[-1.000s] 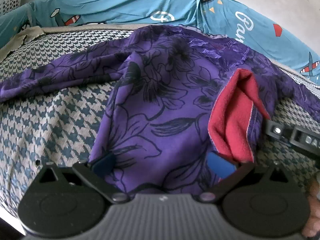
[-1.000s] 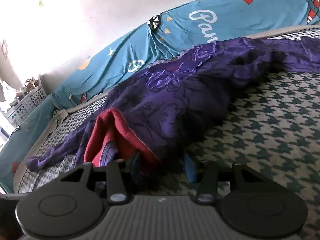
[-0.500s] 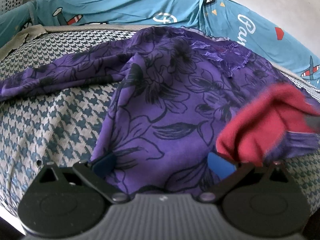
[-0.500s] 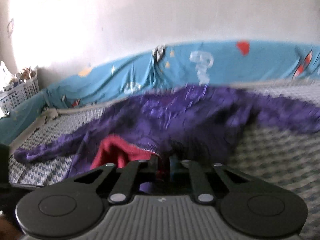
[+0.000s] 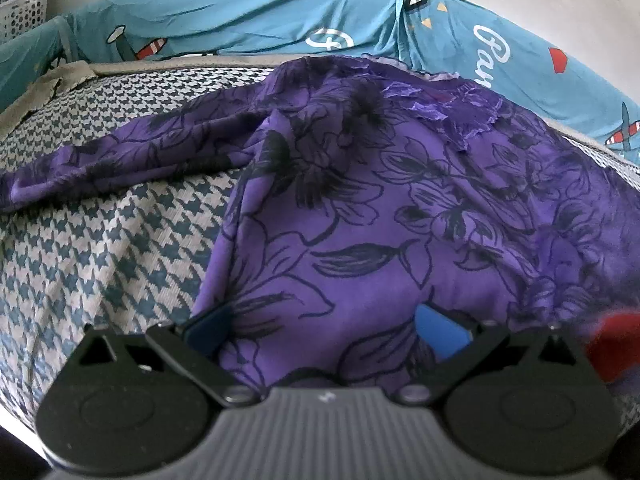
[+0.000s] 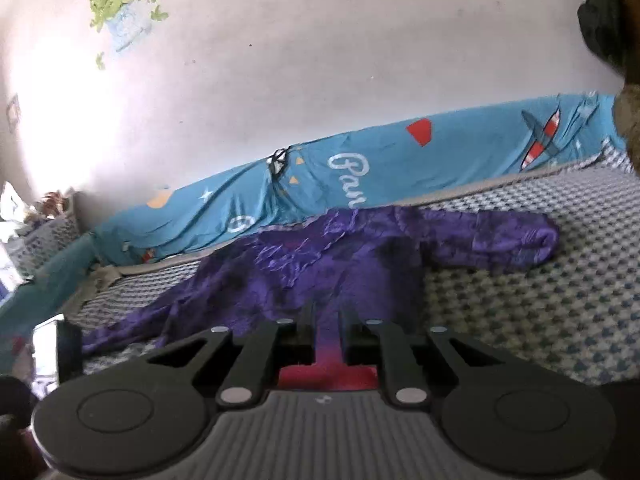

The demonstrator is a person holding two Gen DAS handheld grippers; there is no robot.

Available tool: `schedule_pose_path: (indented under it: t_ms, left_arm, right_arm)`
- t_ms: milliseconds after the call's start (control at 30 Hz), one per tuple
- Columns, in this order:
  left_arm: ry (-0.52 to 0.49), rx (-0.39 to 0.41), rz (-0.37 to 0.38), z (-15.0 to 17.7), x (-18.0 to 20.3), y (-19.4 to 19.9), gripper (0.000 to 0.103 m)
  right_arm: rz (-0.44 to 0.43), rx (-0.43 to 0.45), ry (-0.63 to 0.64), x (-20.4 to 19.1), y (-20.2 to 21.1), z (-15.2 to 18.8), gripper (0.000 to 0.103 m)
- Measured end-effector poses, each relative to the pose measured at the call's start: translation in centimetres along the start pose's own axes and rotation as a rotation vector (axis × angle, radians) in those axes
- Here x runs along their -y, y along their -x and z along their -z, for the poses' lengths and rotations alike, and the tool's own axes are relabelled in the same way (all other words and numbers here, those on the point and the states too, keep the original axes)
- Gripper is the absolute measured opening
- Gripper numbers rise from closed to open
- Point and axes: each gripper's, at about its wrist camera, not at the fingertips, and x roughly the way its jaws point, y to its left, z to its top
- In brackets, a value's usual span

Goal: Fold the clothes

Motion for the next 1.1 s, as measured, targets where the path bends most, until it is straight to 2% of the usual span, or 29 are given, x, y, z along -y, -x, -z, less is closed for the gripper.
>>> schedule_pose_path:
  t_ms: [200, 400, 733, 967, 1100]
  left_arm:
    - [0.004, 0.009, -0.004, 0.0, -0.1, 0.2, 0.103]
    - [0.004, 0.014, -0.018, 0.0, -0.3, 0.3, 0.103]
    - [0.000, 0.028, -0.026, -0.1, -0.1, 0.3, 0.103]
    - [0.001, 0.041, -0.024, -0.2, 0.2, 0.2, 0.103]
    - [-0.005, 0.037, -0.015, -0.1, 0.4, -0.1, 0.103]
  right_arm:
    - [0.069, -0.017, -0.029, 1.8, -0.2, 0.3, 0.015]
    - [0.134, -0.064, -0.064, 4.6, -3.7, 0.2, 0.016]
    - [0.103, -0.111, -0.134, 8.1, -8.4, -1.2, 0.016]
    - [0.098, -0.147, -0.108, 9.4, -11.9, -2.8, 0.016]
    - [0.076, -0.178, -0.099, 10.2, -14.5, -4.0, 0.024]
